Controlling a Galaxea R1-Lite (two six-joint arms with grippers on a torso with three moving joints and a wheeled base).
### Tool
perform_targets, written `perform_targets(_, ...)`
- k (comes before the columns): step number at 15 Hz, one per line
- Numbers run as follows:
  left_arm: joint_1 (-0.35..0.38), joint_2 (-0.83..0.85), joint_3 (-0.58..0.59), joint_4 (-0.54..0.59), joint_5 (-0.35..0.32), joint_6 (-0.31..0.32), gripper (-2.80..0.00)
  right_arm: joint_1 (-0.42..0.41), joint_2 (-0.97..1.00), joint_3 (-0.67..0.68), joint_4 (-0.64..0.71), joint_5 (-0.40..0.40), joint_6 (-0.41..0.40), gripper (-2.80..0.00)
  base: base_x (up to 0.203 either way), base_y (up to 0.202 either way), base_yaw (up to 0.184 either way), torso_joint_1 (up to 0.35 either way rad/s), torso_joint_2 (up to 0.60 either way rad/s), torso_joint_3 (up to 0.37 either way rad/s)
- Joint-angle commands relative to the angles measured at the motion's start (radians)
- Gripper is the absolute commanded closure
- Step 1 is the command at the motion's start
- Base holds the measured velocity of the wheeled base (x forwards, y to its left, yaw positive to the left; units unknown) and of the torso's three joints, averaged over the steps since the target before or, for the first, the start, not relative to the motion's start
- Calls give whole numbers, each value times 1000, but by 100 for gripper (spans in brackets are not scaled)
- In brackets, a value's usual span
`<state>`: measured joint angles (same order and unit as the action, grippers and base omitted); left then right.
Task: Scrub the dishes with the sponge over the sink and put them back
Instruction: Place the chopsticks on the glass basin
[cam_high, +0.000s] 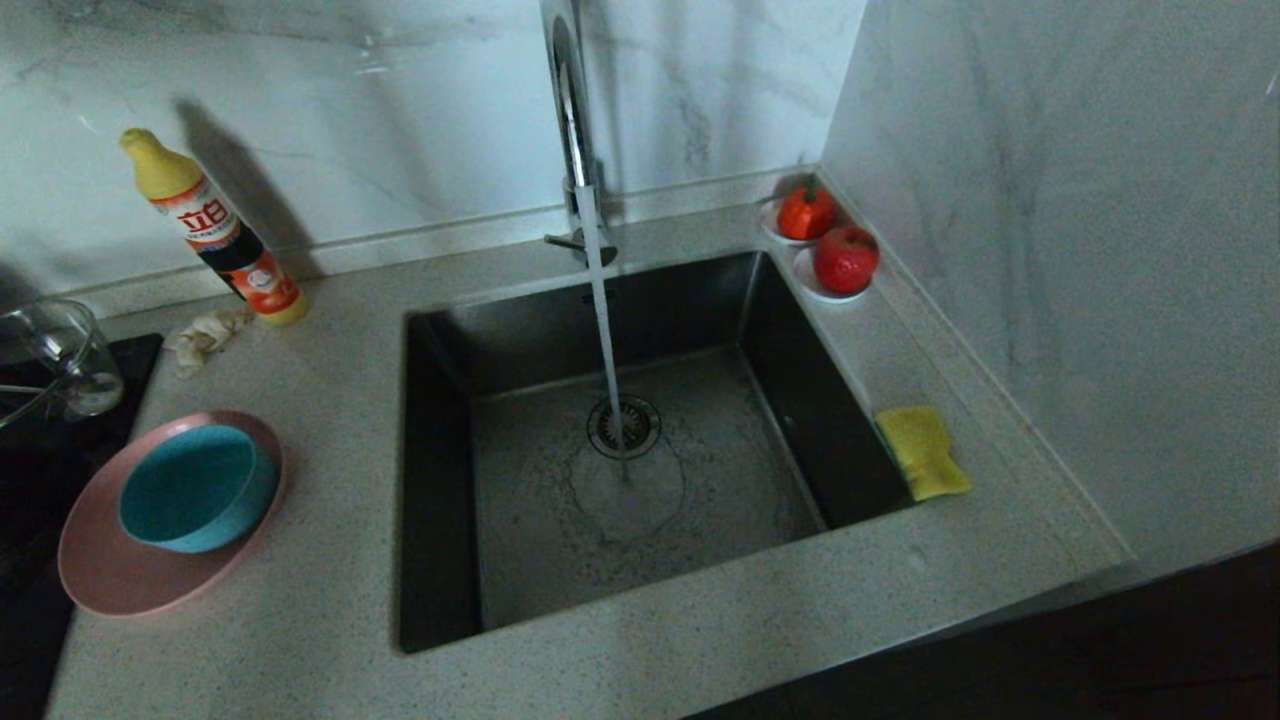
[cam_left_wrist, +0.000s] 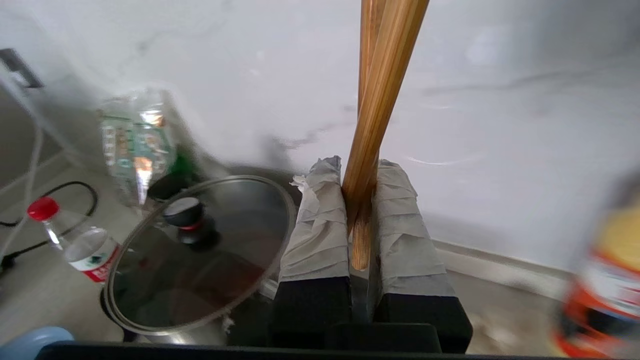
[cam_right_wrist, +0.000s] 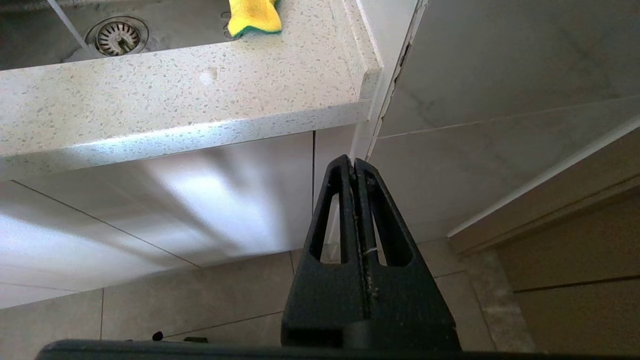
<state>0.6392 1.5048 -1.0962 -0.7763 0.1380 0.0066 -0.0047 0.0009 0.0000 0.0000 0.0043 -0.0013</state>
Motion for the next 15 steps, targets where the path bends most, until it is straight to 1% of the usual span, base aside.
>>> perform_targets(1, 29, 94, 28, -56, -1, 0, 0, 0, 1, 0, 0, 0, 0, 0, 0, 0, 0, 0, 0, 0)
perform_targets(8, 30, 270, 51, -59, -1, -13, 0, 0, 1, 0, 0, 0, 0, 0, 0, 0, 0, 0, 0, 0)
perform_targets(12, 30, 353, 53, -38, -2, -50, 0, 0, 1, 0, 0, 0, 0, 0, 0, 0, 0, 0, 0, 0)
perform_targets(15, 30, 413, 47, -26, 4, -54, 0, 0, 1, 0, 0, 0, 0, 0, 0, 0, 0, 0, 0, 0)
